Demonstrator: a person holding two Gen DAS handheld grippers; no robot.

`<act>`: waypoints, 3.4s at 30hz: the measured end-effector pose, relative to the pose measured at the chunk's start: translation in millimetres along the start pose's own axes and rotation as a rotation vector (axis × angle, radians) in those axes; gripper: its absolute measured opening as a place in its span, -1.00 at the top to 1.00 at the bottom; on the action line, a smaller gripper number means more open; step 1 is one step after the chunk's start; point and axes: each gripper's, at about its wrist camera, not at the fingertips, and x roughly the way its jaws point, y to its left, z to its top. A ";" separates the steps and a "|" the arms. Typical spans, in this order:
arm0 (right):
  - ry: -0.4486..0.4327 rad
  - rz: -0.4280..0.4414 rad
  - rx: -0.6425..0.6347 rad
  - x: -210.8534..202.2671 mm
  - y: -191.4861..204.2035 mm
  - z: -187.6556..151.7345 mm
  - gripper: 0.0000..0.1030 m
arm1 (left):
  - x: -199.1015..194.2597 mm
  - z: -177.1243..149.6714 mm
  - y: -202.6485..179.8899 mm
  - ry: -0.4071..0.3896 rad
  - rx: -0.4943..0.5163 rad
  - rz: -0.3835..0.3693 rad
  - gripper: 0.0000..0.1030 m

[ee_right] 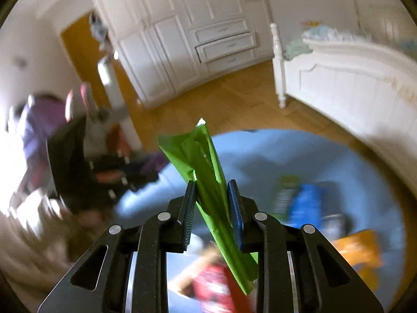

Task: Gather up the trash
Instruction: 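Grasp the green packet with the right gripper while the left grasps the purple tube, then lower the green packet and purple tube into the bin and release both, then grasp the red drink box with the right gripper while the left grasps the white cap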

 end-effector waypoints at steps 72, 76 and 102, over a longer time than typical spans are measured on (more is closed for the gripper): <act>0.138 0.187 0.176 262.3 170.4 -13.2 -0.46 | -63.9 -157.7 165.8 0.047 -0.543 0.317 0.45; 0.047 0.174 0.188 217.9 152.8 -11.2 -0.51 | -69.5 -138.2 150.2 0.029 -0.501 0.291 0.24; 0.052 -0.542 -0.383 9.1 27.8 -138.6 -0.50 | 43.8 -38.6 -90.8 0.176 0.245 0.016 -0.33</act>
